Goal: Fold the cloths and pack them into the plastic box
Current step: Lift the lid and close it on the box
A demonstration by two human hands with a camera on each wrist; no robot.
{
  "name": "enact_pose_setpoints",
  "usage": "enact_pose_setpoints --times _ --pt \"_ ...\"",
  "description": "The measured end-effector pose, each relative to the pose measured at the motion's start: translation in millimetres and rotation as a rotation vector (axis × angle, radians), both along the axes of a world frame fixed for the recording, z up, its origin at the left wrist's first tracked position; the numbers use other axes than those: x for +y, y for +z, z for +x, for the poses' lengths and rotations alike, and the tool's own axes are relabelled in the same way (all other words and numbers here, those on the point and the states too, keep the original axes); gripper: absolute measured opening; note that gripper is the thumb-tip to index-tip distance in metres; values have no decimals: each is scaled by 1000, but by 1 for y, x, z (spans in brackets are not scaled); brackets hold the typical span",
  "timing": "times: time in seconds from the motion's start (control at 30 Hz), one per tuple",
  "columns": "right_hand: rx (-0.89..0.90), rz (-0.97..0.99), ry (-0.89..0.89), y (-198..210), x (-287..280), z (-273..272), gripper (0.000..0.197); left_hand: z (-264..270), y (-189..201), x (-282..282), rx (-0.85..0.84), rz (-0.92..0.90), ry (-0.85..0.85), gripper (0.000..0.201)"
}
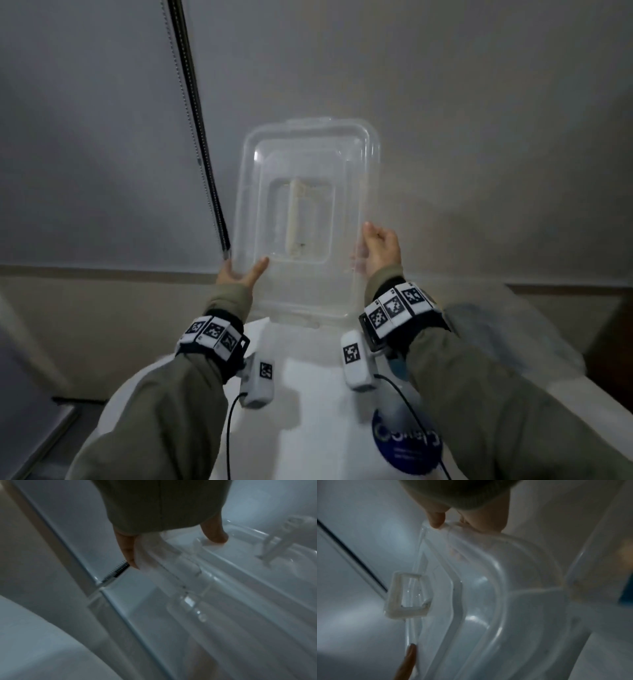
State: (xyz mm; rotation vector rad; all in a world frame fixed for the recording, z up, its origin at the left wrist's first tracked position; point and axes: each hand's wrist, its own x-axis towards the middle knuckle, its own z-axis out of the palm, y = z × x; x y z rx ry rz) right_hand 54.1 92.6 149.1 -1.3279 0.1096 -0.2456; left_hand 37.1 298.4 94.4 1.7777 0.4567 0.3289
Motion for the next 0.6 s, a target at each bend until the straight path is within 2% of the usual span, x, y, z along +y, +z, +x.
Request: enact_pose_setpoints --times 0.07,0.17,0.2,0.27,0.33,0.4,0.43,0.47,0.57,0.6 --pt "-13 31 -56 6 -39 -5 23 8 19 -33 -23 33 -42 97" --pt "0 37 -151 10 -99 -6 24 21 43 -78 -135 60 -96 79" --pt "-7 -20 -202 11 -119 -5 31 25 50 -91 -191 38 -108 72" --pt "-37 -185 -331 16 -161 -5 60 33 65 -114 -258 52 -156 62" --pt "-5 -396 -517 27 -200 -12 82 37 76 -134 -252 123 -275 57" --pt "74 -629 -698 34 -234 -19 90 40 83 -149 -214 215 -383 56" --pt "87 -724 -730 34 -251 -20 90 39 86 -156 -181 274 -433 56" --pt "106 -801 -686 35 -264 -21 87 38 86 -162 -154 332 -479 56" --pt "239 -970 -321 25 -294 -22 75 33 85 -180 -91 427 -562 57" --pt "268 -991 -257 22 -299 -22 71 33 86 -184 -95 443 -567 56"
